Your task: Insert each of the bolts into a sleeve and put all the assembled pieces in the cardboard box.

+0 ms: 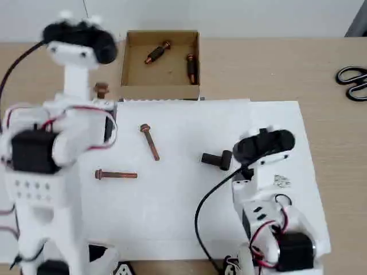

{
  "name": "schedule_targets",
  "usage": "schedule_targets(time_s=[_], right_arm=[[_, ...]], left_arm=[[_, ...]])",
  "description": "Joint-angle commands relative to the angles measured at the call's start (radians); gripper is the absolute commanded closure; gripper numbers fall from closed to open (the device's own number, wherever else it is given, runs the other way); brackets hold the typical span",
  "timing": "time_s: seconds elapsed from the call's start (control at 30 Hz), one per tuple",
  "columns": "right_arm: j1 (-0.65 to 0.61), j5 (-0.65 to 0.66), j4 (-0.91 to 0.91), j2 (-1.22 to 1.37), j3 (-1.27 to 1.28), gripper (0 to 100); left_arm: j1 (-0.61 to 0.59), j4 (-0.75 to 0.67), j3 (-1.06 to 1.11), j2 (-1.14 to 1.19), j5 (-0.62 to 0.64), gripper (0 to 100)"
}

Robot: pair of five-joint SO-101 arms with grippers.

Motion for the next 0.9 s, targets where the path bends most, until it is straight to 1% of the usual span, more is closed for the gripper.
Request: schedule_targets(time_s=[0.0, 0.1, 0.13, 0.2, 0.33, 0.4, 0.47, 0.57, 0.67, 0.77, 0.87], right_arm=[[-0.093, 0.015, -0.030, -0.147, 0.072, 99.5], [-0.185, 0.017, -0.030, -0.305, 0.166, 99.5], [-0.208, 0.014, -0.030, -0.321, 0.186, 99.5], [-0.229, 0.008, -0.035, -0.297, 0.192, 99.5], [-0.236, 0.009, -0.122, -0.274, 0.213, 99.5], [-0.239, 0.009, -0.166, -0.274, 0.239, 99.5], [-0.272, 0.009, -0.200, -0.274, 0.267, 99.5], [-0.357, 0.003, -0.237, -0.274, 0.295, 99.5], [-0.433, 0.005, -0.315, -0.274, 0.351, 99.5], [-0.484, 0.009, -0.417, -0.274, 0.411, 99.5], [-0.556, 0.011, -0.492, -0.274, 0.456, 99.5]], left_arm=[[0.000, -0.052, 0.180, -0.175, 0.121, 100], [-0.005, -0.164, 0.377, -0.348, 0.164, 100], [-0.005, -0.213, 0.447, -0.413, 0.173, 100], [-0.005, -0.319, 0.604, -0.540, 0.199, 100], [0.002, -0.509, 0.920, -0.799, 0.261, 100], [0.005, -0.580, 1.053, -0.925, 0.290, 100], [0.005, -0.637, 1.178, -1.048, 0.327, 100], [0.005, -0.671, 1.311, -1.198, 0.342, 99], [0.005, -0.672, 1.374, -1.330, 0.344, 99], [0.005, -0.671, 1.385, -1.306, 0.351, 99], [0.005, -0.672, 1.388, -1.303, 0.425, 99]])
